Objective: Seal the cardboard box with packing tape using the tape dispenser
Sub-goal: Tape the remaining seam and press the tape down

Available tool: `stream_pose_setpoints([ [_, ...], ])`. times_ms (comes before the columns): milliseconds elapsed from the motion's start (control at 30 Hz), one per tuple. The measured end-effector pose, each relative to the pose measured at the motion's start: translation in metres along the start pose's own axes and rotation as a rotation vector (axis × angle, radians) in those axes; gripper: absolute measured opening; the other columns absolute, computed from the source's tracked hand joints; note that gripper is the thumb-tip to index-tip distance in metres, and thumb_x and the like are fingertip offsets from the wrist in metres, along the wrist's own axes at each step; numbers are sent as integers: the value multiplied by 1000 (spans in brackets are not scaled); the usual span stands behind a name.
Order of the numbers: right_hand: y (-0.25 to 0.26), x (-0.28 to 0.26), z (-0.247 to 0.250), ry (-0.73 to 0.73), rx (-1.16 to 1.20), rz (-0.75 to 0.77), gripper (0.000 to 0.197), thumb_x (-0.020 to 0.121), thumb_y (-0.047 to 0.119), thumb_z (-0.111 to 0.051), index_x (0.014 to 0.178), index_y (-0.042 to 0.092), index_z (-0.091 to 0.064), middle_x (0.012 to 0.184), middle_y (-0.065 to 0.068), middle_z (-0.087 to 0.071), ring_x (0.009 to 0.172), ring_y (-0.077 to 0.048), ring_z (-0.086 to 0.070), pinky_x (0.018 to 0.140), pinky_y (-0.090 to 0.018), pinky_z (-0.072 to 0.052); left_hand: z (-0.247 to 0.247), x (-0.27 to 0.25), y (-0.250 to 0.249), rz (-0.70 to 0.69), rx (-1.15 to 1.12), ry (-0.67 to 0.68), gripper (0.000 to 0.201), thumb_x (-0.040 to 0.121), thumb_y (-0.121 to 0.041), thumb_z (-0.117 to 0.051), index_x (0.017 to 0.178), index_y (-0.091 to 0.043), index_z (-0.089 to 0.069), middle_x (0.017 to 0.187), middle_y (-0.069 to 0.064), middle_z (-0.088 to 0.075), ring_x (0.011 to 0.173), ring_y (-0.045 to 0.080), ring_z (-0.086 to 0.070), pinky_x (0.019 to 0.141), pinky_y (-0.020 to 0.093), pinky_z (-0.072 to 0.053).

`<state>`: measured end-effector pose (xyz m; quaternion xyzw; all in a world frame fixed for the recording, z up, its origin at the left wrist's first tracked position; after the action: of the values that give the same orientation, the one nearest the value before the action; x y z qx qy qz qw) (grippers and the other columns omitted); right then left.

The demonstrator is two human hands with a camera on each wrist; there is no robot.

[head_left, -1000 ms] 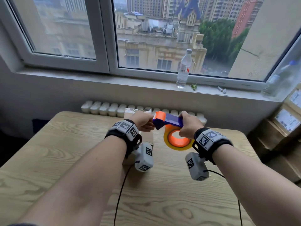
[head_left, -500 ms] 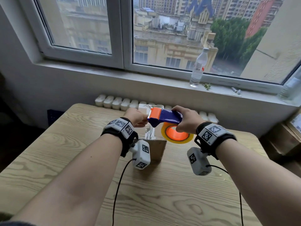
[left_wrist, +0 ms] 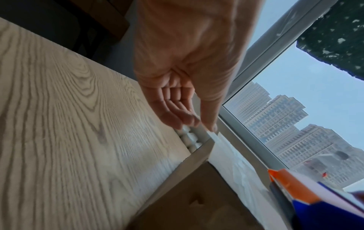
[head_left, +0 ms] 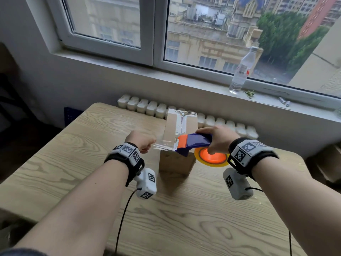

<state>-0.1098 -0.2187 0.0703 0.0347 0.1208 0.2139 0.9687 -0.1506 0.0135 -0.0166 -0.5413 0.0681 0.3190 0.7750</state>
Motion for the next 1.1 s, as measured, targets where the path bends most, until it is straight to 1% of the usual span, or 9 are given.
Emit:
stream_pose_setpoints([
  [100, 2, 5, -5, 1, -3, 9, 68, 64, 12, -65, 122, 45, -56, 93, 7, -62, 86, -19, -53, 64, -27, -45, -2, 1, 4, 12, 1, -6, 27, 80, -24, -76, 66, -8, -59, 65, 9, -59, 64, 22, -56, 75, 33, -56],
  [200, 4, 9, -6, -2, -23, 13, 68, 64, 12, -64, 123, 45, -55, 99, 6, -65, 89, -19, -53, 65, -28, -45, -5, 2, 5, 6, -1, -18, 34, 81, -26, -75, 61, -9, -54, 62, 8, -54, 67, 23, -53, 73, 32, -55],
  [367, 4, 12, -5, 26, -41, 0, 71, 68, 13, -65, 131, 44, -51, 105, 6, -62, 89, -17, -47, 63, -24, -39, -6, 9, 8, -1, 53, -29, 36, 81, -31, -75, 63, -9, -52, 62, 7, -56, 69, 23, -57, 84, 39, -58],
  [567, 7, 15, -6, 43, -70, -12, 73, 71, 12, -64, 135, 42, -48, 104, 6, -58, 90, -14, -41, 69, -27, -37, -12, 18, 12, -22, 161, -24, 37, 84, -40, -69, 65, -14, -51, 65, 2, -60, 78, 23, -65, 90, 39, -56],
  [667, 9, 19, -6, 55, -76, -19, 72, 71, 11, -64, 135, 41, -48, 95, 9, -51, 88, -14, -43, 67, -26, -37, -15, 24, 16, -18, 180, -8, 35, 84, -44, -66, 70, -14, -55, 77, 6, -65, 83, 24, -67, 91, 39, -55],
  [800, 12, 21, -6, 68, -99, -11, 69, 71, 10, -64, 132, 41, -51, 92, 9, -50, 87, -16, -43, 60, -23, -34, -23, 31, 24, 3, 214, 36, 49, 87, -48, -61, 101, -2, -65, 96, 13, -71, 92, 25, -70, 93, 40, -54],
  [933, 15, 23, -6, 73, -120, -8, 68, 72, 8, -62, 131, 40, -52, 94, 10, -50, 89, -14, -42, 62, -25, -34, -37, 31, 31, 44, 255, 137, 62, 93, -51, -48, 127, 0, -55, 110, 17, -68, 97, 25, -68, 96, 41, -51],
  [1000, 16, 23, -6, 75, -126, -7, 66, 74, 8, -62, 131, 39, -52, 94, 9, -50, 89, -14, -41, 66, -27, -35, -48, 30, 30, 47, 276, 187, 61, 98, -48, -38, 136, -1, -46, 118, 18, -64, 86, 22, -66, 89, 37, -54],
  [1100, 16, 24, -5, 76, -126, -7, 65, 75, 8, -62, 130, 39, -53, 94, 10, -50, 90, -14, -41, 66, -27, -35, -63, 26, 29, 15, 315, 243, 52, 105, -33, -26, 139, 4, -42, 103, 15, -59, 60, 15, -50, 41, 17, -48],
])
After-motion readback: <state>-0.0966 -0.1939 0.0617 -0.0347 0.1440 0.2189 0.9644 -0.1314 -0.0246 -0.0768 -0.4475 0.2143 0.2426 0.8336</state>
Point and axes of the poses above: each hand's wrist, its own x-axis towards the middle knuckle, its own z-axis out of the back of the hand, y = z × x, the point moved 6 cm from there along x, towards the middle knuckle
